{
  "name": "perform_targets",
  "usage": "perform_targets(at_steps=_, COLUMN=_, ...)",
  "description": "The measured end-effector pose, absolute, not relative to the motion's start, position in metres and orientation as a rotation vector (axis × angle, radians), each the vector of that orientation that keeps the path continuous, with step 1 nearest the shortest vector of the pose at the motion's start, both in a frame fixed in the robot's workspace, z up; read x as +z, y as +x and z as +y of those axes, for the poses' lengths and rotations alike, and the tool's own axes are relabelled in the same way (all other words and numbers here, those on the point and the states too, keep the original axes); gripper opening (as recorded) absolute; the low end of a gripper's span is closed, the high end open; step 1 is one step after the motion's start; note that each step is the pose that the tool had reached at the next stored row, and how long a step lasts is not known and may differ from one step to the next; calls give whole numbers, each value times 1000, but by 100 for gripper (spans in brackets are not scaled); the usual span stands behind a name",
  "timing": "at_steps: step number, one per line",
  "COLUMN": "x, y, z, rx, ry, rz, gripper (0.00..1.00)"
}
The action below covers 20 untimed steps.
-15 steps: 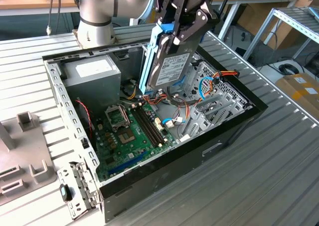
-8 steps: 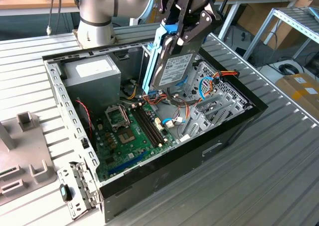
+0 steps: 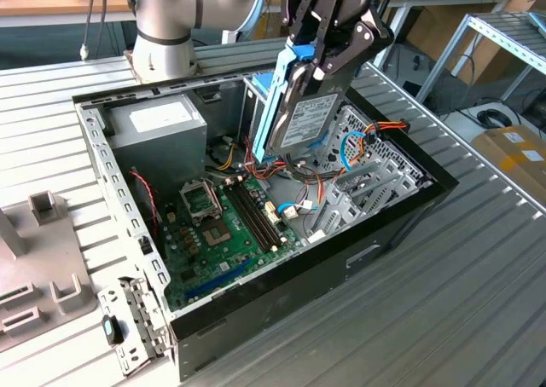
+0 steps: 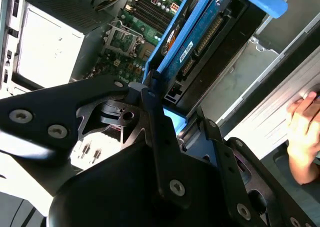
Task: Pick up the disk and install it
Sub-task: 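Pick up the disk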
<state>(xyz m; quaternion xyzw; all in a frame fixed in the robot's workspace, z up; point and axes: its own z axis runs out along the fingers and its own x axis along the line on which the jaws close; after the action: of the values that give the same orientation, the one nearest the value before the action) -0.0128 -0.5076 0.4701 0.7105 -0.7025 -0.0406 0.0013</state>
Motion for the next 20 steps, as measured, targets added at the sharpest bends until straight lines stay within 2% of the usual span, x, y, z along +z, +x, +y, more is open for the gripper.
perform_targets(at_steps=20, x=467, y=-4, z=-543, rx=-125, ry=2229, rz=-2204, gripper=37)
